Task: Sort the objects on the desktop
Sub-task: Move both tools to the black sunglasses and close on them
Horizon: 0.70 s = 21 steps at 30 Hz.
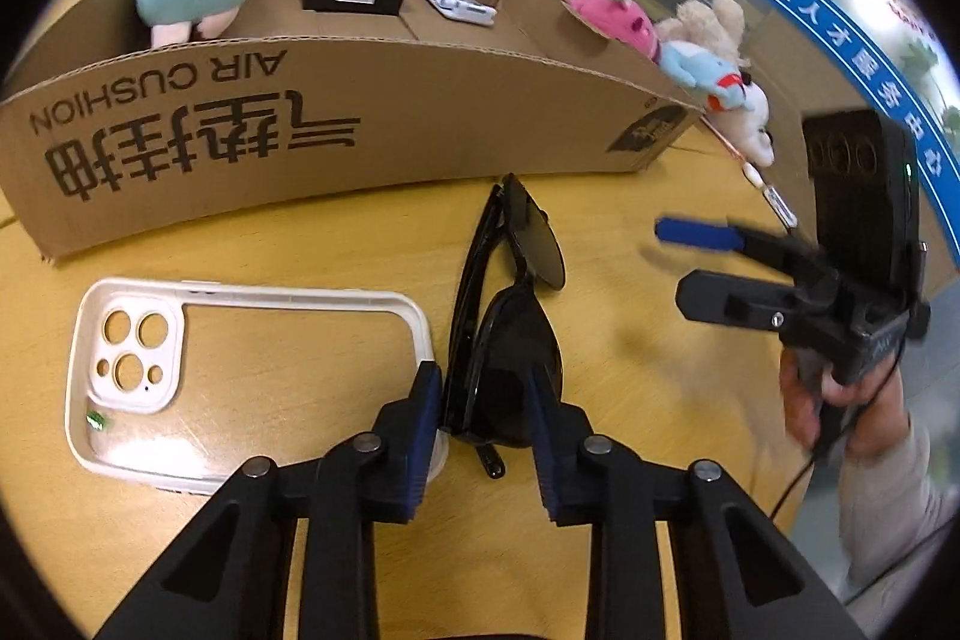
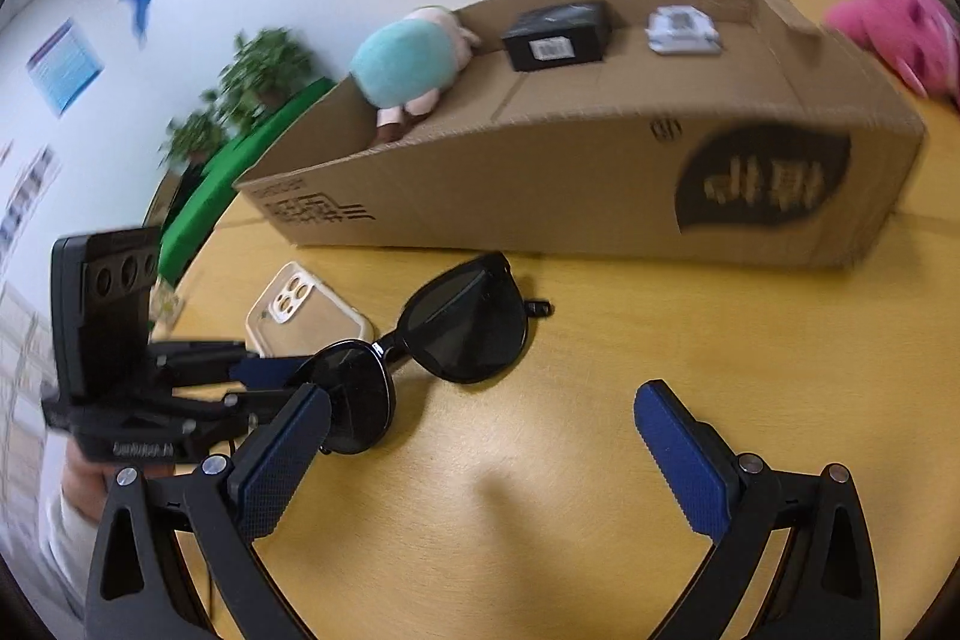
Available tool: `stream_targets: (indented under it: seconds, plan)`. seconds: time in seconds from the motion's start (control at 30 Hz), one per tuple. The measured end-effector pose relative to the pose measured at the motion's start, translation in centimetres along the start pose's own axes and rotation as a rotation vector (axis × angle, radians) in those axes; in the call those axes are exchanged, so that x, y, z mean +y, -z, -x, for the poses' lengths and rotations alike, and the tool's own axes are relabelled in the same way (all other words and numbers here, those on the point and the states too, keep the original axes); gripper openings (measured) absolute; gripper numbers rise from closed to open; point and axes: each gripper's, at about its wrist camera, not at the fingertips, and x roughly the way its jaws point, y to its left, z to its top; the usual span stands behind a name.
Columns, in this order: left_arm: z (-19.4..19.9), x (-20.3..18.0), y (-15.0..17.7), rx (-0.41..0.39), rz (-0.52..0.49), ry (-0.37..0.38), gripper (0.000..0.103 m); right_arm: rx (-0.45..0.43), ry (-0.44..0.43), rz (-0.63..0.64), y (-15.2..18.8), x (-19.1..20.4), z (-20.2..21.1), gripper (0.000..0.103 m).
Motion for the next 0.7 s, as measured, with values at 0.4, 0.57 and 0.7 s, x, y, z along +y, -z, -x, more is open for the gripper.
stream_targets:
  seconds: [0.4, 0.57, 0.7]
  plan:
    - [0.2, -1.6, 0.6, 0.125, -0.295, 0.102, 0.026, 0.201, -0.021, 0.512, -1.2, 3.7, -2.0, 0.103]
    - [0.6, -3.4, 1.8, 0.188, -0.487, 0.154, 0.026, 0.271, -0.004, 0.626, 0.1, 4.7, -3.4, 0.102]
    - [0.4, -3.5, 1.9, 0.201, -0.523, 0.149, 0.026, 0.302, -0.047, 0.681, 1.4, 5.7, -3.7, 0.092]
